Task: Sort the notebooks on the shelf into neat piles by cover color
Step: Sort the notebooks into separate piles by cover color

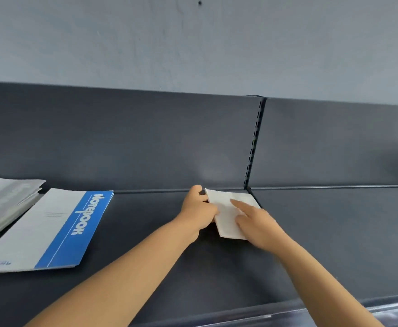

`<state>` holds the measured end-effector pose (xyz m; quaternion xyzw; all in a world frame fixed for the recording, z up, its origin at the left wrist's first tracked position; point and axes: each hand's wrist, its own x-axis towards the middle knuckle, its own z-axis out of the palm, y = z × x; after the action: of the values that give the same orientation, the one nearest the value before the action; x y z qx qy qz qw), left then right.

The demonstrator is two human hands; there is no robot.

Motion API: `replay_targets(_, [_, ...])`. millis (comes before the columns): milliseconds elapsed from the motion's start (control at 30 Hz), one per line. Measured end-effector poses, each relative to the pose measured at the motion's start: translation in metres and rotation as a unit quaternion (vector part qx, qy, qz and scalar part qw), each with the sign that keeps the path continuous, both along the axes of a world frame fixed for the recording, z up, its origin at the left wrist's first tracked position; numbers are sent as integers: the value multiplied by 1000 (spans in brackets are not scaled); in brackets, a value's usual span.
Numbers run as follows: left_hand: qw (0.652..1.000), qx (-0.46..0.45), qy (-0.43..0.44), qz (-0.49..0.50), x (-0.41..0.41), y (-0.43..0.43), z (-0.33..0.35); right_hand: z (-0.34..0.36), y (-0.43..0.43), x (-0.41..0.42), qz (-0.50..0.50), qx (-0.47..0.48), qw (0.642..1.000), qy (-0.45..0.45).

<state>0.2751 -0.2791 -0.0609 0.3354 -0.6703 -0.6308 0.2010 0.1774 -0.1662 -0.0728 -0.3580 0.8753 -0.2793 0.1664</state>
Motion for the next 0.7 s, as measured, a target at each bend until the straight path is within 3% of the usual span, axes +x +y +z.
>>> replay_targets(133, [996, -33, 63, 45, 36, -25, 29, 25, -8, 5, -71, -166, 981, -72])
replay_targets(233, [990, -123, 46, 56, 78, -54, 47, 37, -35, 41, -56, -256, 955, -139])
replay_targets(400, [972, -224, -66, 30, 169, -117, 59, 51, -103, 128, 32, -261, 952, -159])
replay_targets(533, [931, -334, -132, 62, 260, -179, 71, 55, -168, 210, 99, -289, 934, -186])
replay_targets(700, [886, -413, -207, 25, 352, -257, 76, 49, -249, 296, 87, -283, 936, -192])
